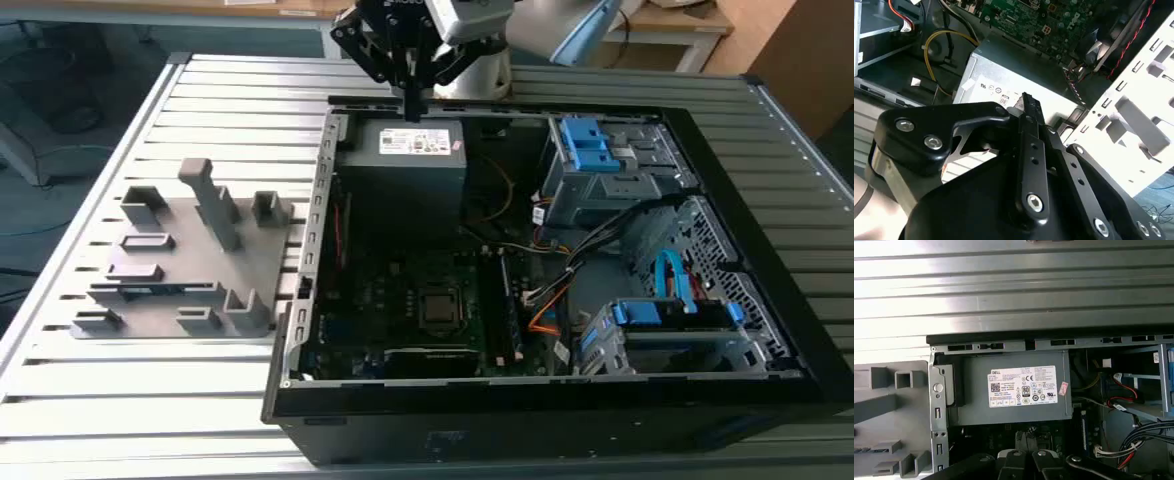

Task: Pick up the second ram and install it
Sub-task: 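Reach for the second ram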

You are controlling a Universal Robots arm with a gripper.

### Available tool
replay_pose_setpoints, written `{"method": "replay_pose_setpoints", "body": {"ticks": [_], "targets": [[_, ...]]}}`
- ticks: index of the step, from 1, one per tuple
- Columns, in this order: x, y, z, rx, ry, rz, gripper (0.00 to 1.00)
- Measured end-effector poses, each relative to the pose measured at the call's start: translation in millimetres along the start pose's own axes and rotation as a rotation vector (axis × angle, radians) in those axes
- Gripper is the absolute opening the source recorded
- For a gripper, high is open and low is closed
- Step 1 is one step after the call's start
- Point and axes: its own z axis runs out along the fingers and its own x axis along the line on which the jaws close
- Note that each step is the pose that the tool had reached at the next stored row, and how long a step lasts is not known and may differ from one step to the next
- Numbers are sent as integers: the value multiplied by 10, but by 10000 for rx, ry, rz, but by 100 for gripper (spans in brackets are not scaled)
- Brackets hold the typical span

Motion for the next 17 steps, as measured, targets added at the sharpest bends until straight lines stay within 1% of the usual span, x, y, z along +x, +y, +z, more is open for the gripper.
{"method": "replay_pose_setpoints", "body": {"ticks": [5, 12, 17], "targets": [[16, -1, -1, 1, 1, 1, 10], [151, -11, -4, 0, -1, 1, 10], [199, -15, -6, 1, 0, -1, 10]]}}
